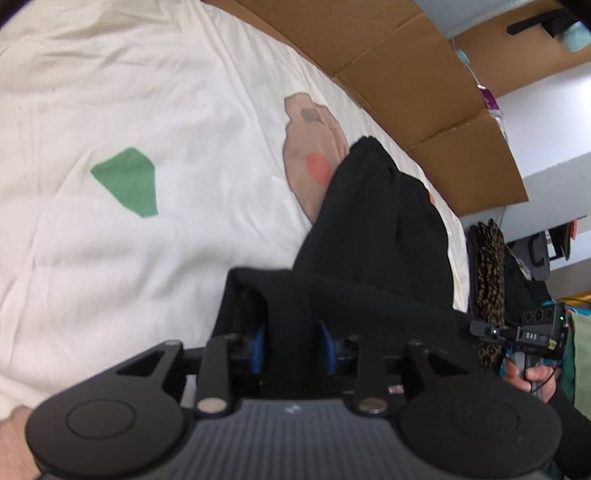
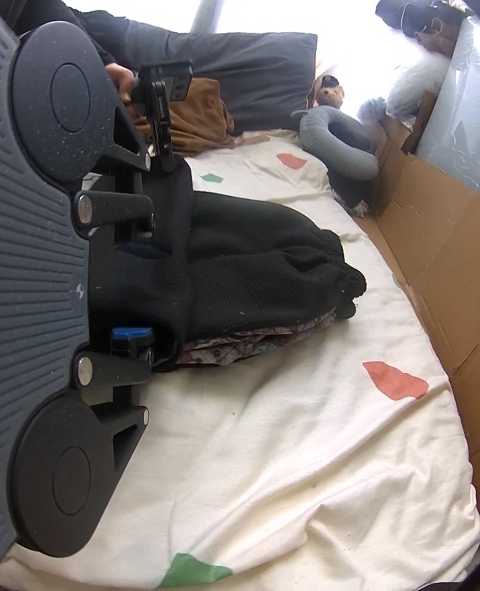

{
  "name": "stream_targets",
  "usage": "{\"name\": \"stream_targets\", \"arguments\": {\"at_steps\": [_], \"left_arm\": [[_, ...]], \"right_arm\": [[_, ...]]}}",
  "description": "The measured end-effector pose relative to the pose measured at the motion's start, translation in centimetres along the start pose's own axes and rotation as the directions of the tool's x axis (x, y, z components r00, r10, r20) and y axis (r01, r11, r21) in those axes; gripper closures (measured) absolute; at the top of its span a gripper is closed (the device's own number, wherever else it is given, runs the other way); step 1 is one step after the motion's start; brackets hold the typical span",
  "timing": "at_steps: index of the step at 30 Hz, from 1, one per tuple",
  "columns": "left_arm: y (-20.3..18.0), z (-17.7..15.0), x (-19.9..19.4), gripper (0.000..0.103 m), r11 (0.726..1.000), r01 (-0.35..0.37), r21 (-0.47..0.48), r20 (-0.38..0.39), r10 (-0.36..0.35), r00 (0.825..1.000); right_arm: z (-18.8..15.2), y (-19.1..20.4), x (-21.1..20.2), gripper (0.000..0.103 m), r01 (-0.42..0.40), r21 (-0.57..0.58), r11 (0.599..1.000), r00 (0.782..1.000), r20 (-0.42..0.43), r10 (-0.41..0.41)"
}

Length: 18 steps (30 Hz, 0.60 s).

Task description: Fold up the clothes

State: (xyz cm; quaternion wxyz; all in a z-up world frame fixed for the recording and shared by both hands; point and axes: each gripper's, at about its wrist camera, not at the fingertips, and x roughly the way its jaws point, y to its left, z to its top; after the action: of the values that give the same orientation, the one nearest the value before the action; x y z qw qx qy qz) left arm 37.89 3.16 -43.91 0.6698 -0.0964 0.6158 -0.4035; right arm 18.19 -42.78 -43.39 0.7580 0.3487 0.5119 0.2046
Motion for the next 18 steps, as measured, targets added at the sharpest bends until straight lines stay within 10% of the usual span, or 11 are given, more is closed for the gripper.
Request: {"name": "stream_targets", "arguments": {"at_steps": [12,14,18], "left_arm": [[1.5,-2.2,0.1,0.083,0.999,0.038,-0.031,-0.030,-0.039,0.999],[1.5,-2.1,0.0,0.091,0.999,0.033,-0.027,-0.028,-0.034,0.999],[0.8,-1.6,-0.6,0.093,0.999,0.040,0.005,0.001,-0.040,0.999]], "right_arm": [[-3.9,-0.9,-0.5,0.059,-0.027,0.030,0.999,0.998,-0.056,0.028],[-4.0,-0.9,-0.3,0.085,-0.032,0.027,0.999,0.997,-0.064,0.034],[-3.5,-0.4,-0.4,0.094,-0.045,0.007,0.999,0.997,-0.059,0.045]]}}
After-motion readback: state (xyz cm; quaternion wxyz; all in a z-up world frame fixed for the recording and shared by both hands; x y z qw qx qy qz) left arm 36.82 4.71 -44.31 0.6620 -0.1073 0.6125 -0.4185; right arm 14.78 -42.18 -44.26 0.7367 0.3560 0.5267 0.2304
